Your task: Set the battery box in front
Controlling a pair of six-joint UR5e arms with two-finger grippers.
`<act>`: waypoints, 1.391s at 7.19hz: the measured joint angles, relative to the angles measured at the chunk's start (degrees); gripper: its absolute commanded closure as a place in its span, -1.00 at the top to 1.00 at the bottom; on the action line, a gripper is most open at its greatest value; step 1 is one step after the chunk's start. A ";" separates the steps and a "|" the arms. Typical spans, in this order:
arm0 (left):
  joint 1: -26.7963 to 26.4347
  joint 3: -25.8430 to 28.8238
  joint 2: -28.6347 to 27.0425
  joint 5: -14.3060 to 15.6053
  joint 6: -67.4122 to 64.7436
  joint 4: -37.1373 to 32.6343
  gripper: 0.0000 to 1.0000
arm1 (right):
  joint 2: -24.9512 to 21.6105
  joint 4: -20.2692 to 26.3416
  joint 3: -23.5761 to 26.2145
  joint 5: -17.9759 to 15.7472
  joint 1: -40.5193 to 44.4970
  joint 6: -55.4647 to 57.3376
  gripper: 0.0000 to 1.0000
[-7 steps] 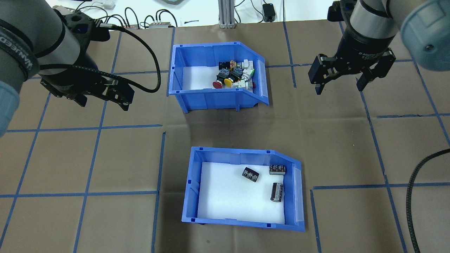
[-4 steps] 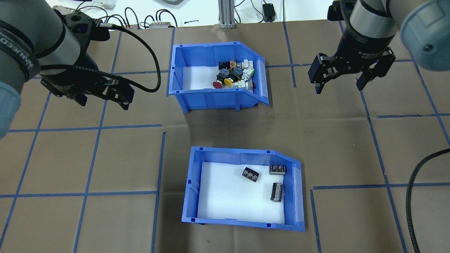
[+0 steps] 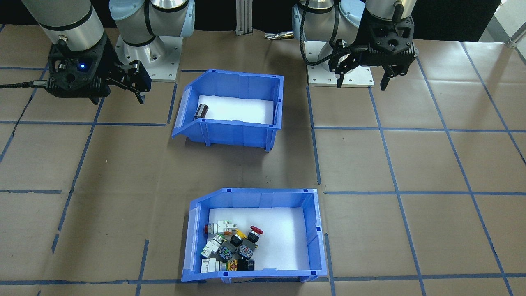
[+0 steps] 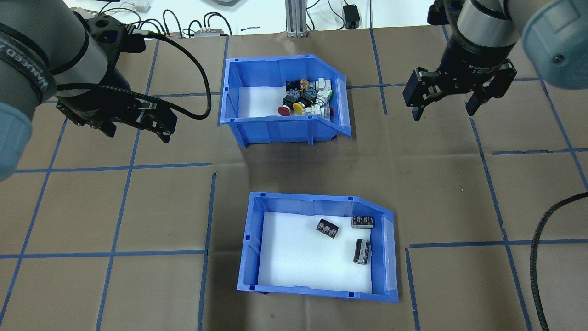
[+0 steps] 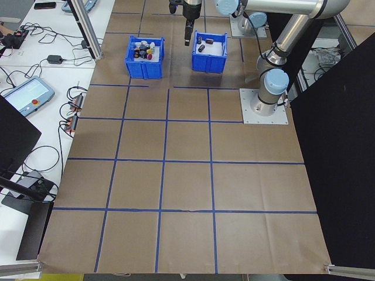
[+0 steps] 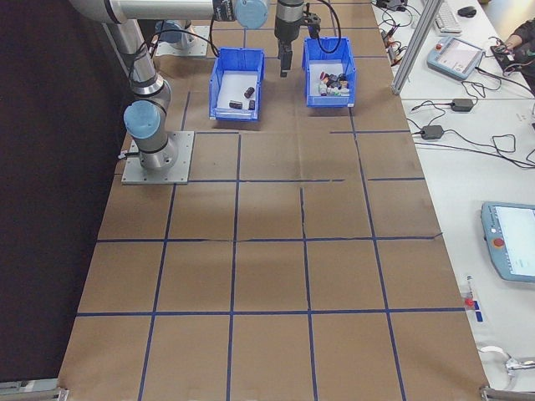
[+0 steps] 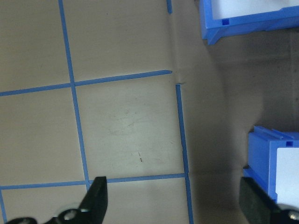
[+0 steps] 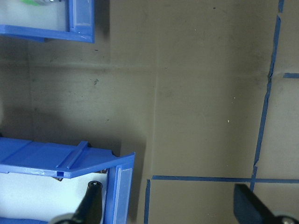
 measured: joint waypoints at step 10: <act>-4.69 -14.09 14.53 -8.86 -57.86 -4.52 0.97 | 21.72 -2.31 -23.56 0.67 11.00 -36.62 1.00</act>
